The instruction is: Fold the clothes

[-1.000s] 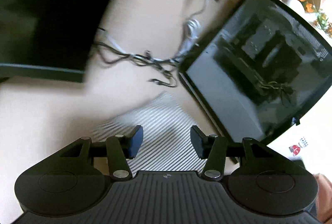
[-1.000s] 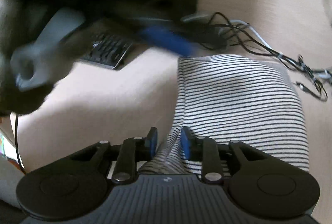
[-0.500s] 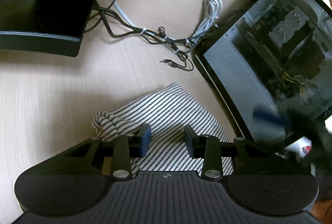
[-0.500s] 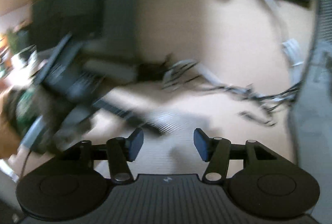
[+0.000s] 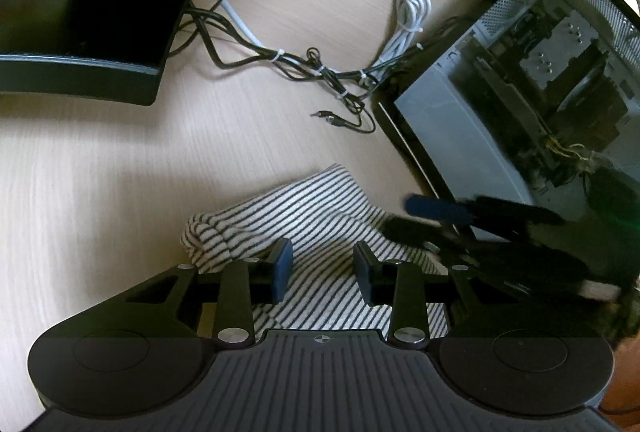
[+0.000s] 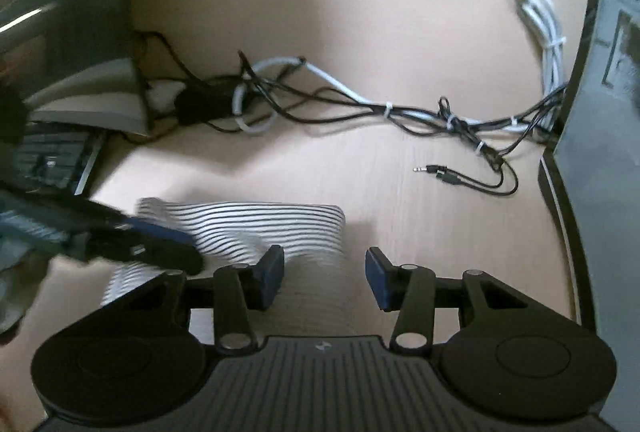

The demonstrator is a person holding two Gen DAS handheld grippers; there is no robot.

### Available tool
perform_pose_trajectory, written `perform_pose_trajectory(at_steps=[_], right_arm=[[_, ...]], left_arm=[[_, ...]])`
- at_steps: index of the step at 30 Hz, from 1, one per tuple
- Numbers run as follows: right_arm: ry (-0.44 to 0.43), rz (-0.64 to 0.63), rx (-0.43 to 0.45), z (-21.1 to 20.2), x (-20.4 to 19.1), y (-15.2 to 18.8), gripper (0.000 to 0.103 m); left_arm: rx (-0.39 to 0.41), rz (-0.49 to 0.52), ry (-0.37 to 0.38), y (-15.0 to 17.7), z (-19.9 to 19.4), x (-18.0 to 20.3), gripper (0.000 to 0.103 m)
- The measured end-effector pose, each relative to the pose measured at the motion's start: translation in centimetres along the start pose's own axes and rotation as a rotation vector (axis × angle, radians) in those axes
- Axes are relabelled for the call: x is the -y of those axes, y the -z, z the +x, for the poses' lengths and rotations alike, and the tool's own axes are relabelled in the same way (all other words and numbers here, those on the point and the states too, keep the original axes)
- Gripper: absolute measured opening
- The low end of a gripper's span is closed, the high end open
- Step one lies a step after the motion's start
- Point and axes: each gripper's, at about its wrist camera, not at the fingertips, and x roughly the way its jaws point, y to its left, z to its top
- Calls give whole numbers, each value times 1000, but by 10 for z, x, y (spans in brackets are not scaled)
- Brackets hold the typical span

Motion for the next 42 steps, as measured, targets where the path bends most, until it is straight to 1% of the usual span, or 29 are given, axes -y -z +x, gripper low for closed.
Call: perform_pose_trajectory(at_steps=[2, 5, 7, 9, 11, 12, 13, 14, 15, 17, 18, 21, 23, 25, 28, 31, 33, 34, 35, 36, 38, 39, 40, 41, 42], right_arm=[[-24, 19, -8, -14, -1, 9, 59], [-34, 52, -40, -29, -2, 26, 67], [-40, 96, -54, -30, -2, 39, 69], [-57, 178, -62, -28, 2, 51, 74], [-98, 306, -80, -23, 9, 62, 77], [-103, 312, -82, -23, 8, 64, 77], [-96, 283, -79, -25, 3, 65, 77], [-89, 254, -77, -27, -2, 65, 71], [-82, 224, -75, -28, -7, 66, 63], [-69, 166, -70, -32, -17, 68, 56], [-62, 137, -67, -34, -22, 69, 55], [-42, 49, -60, -39, -36, 71, 55], [-29, -9, -55, -42, -46, 73, 57], [-22, -18, -37, -44, -48, 76, 58], [-8, -44, -19, -52, -52, 69, 59], [13, -112, 54, -67, -63, 61, 62], [-11, -145, 116, -78, -69, 57, 62], [-39, -167, 146, -83, -74, 55, 61], [-67, -199, 144, -81, -82, 56, 55], [-89, -236, 124, -76, -91, 57, 50], [-135, -309, 83, -67, -108, 61, 49], [-130, -343, 41, -56, -114, 64, 49], [-120, -361, 19, -48, -116, 67, 49], [-117, -371, 16, -43, -116, 69, 50], [-113, -381, 12, -38, -116, 71, 50]], left_arm=[[0, 3, 4, 0, 1, -1, 38], [-2, 8, 7, -1, 2, -1, 38], [-3, 11, 10, -1, 2, -2, 38], [-4, 13, 11, -1, 3, -2, 38], [-6, 14, 11, -2, 3, -1, 38], [-5, 12, 10, -1, 2, -1, 38], [-5, 10, 10, -1, 1, -1, 38], [-5, 10, 11, -1, 1, -1, 38], [-4, 9, 8, -1, 1, -2, 38], [1, -2, -2, -1, -1, -6, 39], [9, -17, 1, -2, -1, -9, 39], [5, -59, 31, -3, -2, -19, 39], [1, -56, 55, -3, 0, -18, 38], [3, -26, 34, -2, 1, -12, 38], [3, -7, 18, -2, 1, -8, 38], [4, -9, 14, -2, 1, -8, 38], [6, -7, 12, -2, 1, -7, 38], [7, -7, 10, -2, 1, -7, 38], [8, -7, 8, -2, 2, -7, 38], [9, -8, 7, -2, 2, -7, 39], [14, -16, 6, -2, 1, -7, 39], [18, -22, 6, -1, 0, -7, 39], [28, -33, 8, -1, -4, -6, 41], [46, -36, 8, 1, -12, -5, 49], [64, -39, 8, 3, -20, -4, 55]])
